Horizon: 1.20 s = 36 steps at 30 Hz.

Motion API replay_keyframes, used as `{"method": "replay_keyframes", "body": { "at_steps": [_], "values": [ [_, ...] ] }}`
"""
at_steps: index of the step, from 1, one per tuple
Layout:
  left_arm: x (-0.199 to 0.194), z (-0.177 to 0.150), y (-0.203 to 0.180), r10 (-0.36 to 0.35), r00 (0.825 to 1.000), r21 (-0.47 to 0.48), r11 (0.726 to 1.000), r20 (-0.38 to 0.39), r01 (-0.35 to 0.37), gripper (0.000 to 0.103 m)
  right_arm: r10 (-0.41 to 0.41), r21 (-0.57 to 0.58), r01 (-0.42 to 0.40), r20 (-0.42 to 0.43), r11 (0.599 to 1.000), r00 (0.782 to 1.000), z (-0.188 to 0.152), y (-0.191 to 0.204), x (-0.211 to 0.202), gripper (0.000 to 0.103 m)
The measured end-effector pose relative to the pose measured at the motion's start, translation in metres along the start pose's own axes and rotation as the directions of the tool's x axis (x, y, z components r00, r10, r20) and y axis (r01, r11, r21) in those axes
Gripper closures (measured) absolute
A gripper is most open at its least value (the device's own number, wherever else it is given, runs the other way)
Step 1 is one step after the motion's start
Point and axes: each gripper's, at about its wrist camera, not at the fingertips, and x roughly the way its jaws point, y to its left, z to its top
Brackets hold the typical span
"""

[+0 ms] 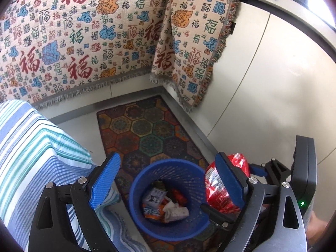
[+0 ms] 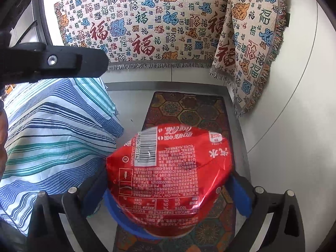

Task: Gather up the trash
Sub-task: 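Hold the red can over the basket and open the right gripper to drop it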

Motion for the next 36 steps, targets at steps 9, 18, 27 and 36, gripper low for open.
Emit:
{"method": "replay_keyframes", "body": {
  "at_steps": [9,18,27,36],
  "values": [
    [0.003,-0.002,0.003,0.011,1.000,-0.009,1.000,-0.002,-0.011,0.011,-0.033,-0.012,0.033,-0.007,0.999,0.999,0.001,0.004,0.005,0.000],
    [0.004,-0.003,0.007,0.019,1.000,-0.022,1.000,-0.005,-0.019,0.011,-0.058,-0.062,0.058,-0.007,0.996,0.998,0.004,0.007,0.011,0.000],
    [0.002,-0.004,0.013,0.029,1.000,-0.036,0.999,-0.004,-0.029,0.011,-0.024,0.016,0.025,-0.052,1.000,0.998,-0.001,-0.002,0.014,0.000],
    [0.001,-0.008,0.018,0.032,0.999,-0.041,0.999,-0.003,-0.032,0.011,0.127,0.095,-0.120,-0.076,0.988,0.989,-0.002,-0.012,0.017,0.000]
  ]
}}
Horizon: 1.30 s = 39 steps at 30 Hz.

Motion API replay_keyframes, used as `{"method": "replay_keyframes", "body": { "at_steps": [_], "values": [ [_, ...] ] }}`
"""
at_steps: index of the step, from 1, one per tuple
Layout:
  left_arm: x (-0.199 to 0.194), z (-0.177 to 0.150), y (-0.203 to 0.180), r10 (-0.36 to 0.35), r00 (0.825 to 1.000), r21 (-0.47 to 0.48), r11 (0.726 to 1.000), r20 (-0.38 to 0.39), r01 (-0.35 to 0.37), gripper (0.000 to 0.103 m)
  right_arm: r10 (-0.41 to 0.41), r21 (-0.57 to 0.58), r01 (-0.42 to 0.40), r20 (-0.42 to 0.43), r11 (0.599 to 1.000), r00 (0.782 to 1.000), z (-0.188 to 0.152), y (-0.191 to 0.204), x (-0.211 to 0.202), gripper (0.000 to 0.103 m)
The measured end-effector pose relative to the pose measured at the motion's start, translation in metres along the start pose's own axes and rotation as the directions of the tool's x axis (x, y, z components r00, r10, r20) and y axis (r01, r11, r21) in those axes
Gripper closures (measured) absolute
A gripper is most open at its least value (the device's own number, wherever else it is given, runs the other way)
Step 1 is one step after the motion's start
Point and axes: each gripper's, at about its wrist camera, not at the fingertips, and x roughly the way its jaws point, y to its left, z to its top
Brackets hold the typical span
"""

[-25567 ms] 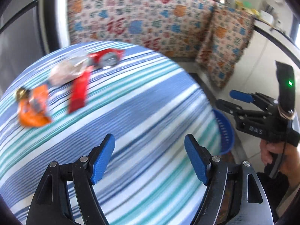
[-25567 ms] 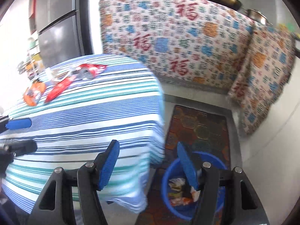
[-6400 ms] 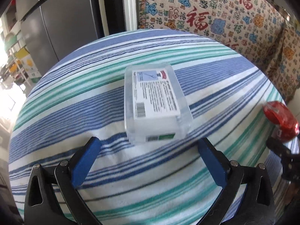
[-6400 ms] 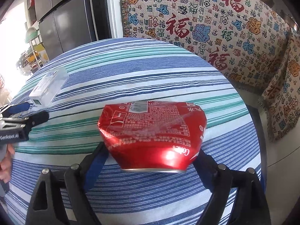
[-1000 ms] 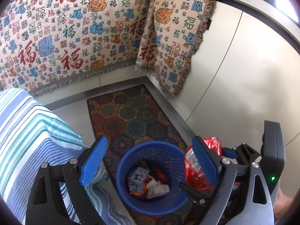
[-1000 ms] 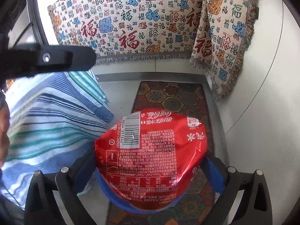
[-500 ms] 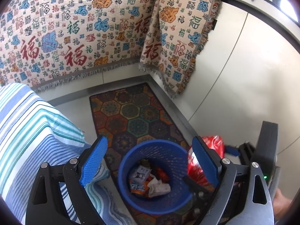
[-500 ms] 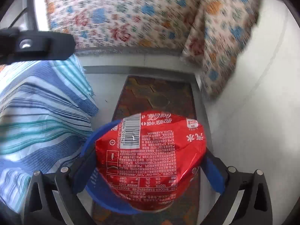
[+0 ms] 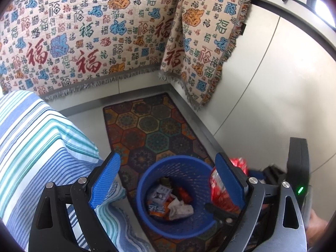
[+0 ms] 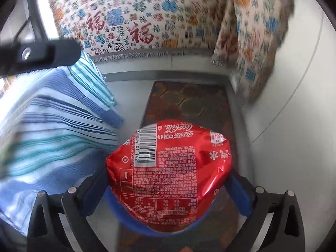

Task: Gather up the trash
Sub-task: 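Hold the red can over the basket and open the right gripper to drop it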

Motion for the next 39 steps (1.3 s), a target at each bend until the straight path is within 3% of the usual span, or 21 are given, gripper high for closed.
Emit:
{"method": "replay_keyframes", "body": {
  "at_steps": [1,2,3,5,7,9,11,13,15,17,19,22,24,26,28,29,30,32,34,36,39],
  "values": [
    [0.000,0.000,0.001,0.003,1.000,-0.003,1.000,0.003,-0.003,0.011,-0.116,-0.062,0.115,-0.011,0.991,0.993,0.000,0.004,0.006,0.000],
    [0.001,0.000,0.001,0.005,1.000,-0.005,1.000,-0.001,-0.005,0.011,-0.109,-0.018,0.108,-0.036,0.994,0.993,-0.004,-0.001,0.006,0.000],
    [0.001,0.000,0.002,0.002,1.000,-0.007,1.000,-0.003,-0.002,0.011,0.021,0.022,-0.020,-0.023,1.000,1.000,-0.005,-0.004,0.003,0.000],
    [0.001,0.000,0.003,0.007,1.000,-0.012,1.000,0.005,-0.007,0.011,-0.154,-0.118,0.152,-0.003,0.981,0.988,-0.007,0.003,0.010,0.000],
    [0.002,-0.001,0.003,0.004,1.000,-0.017,1.000,-0.006,-0.004,0.011,-0.057,0.041,0.059,-0.059,0.997,0.997,-0.008,-0.019,0.016,0.000],
    [0.000,-0.002,0.003,0.000,1.000,-0.015,1.000,0.001,0.000,0.011,-0.100,-0.047,0.099,-0.011,0.994,0.995,-0.005,-0.011,0.007,0.000],
    [0.000,-0.003,0.001,0.005,1.000,-0.004,1.000,0.003,-0.005,0.011,0.032,0.066,-0.033,0.019,0.997,0.999,-0.001,-0.023,0.000,0.000],
    [0.002,-0.004,0.000,0.008,1.000,-0.011,1.000,0.001,-0.008,0.011,-0.178,-0.041,0.177,-0.015,0.983,0.984,-0.003,-0.021,0.015,0.000],
    [0.002,-0.004,0.001,-0.002,1.000,-0.019,1.000,-0.009,0.002,0.011,0.000,0.110,0.007,-0.060,0.994,0.998,-0.008,-0.034,0.020,0.000],
    [-0.001,-0.005,0.001,0.003,1.000,-0.010,1.000,0.003,-0.003,0.011,-0.070,-0.011,0.070,0.002,0.997,0.998,-0.003,-0.020,0.011,0.000],
    [-0.001,-0.006,0.002,0.011,1.000,-0.005,1.000,0.003,-0.011,0.011,0.059,0.118,-0.059,0.005,0.991,0.998,-0.005,-0.030,0.009,0.000],
    [0.002,-0.006,0.005,0.007,1.000,-0.032,0.999,-0.007,-0.007,0.011,-0.165,-0.023,0.164,-0.049,0.986,0.985,-0.008,-0.013,0.025,0.000],
    [0.001,-0.006,0.006,0.005,1.000,-0.029,1.000,-0.007,-0.006,0.011,0.039,0.022,-0.039,-0.021,0.999,0.999,-0.009,-0.007,0.019,0.000],
    [0.002,-0.008,0.006,0.019,1.000,-0.015,1.000,-0.004,-0.019,0.011,-0.101,-0.106,0.099,-0.014,0.989,0.995,-0.008,0.011,0.024,0.000],
    [0.004,-0.009,0.007,0.023,1.000,-0.022,1.000,-0.011,-0.023,0.011,0.025,-0.037,-0.025,-0.007,0.999,1.000,-0.008,0.009,0.024,0.000],
    [0.004,-0.009,0.009,0.021,1.000,-0.031,0.999,-0.010,-0.021,0.011,-0.130,-0.151,0.128,-0.003,0.980,0.991,-0.009,0.019,0.029,0.000],
    [0.006,-0.010,0.010,0.020,1.000,-0.037,0.999,-0.015,-0.021,0.011,-0.171,-0.159,0.163,-0.038,0.974,0.985,-0.013,0.017,0.033,0.000],
    [0.007,-0.011,0.010,0.016,1.000,-0.033,0.999,-0.023,-0.016,0.011,-0.001,-0.116,-0.001,-0.010,0.993,1.000,-0.014,0.023,0.024,0.000],
    [0.009,-0.013,0.009,0.028,0.999,-0.019,0.999,-0.026,-0.028,0.011,-0.171,-0.186,0.165,-0.017,0.969,0.985,-0.015,0.028,0.033,0.000],
    [0.011,-0.014,0.010,0.023,0.999,-0.019,1.000,-0.035,-0.024,0.011,-0.074,-0.096,0.070,-0.033,0.993,0.997,-0.015,0.023,0.033,0.000],
    [0.015,-0.016,0.009,0.018,0.999,-0.022,1.000,-0.047,-0.020,0.011,-0.083,-0.145,0.081,-0.008,0.986,0.997,-0.019,0.034,0.031,0.000]
  ]
}}
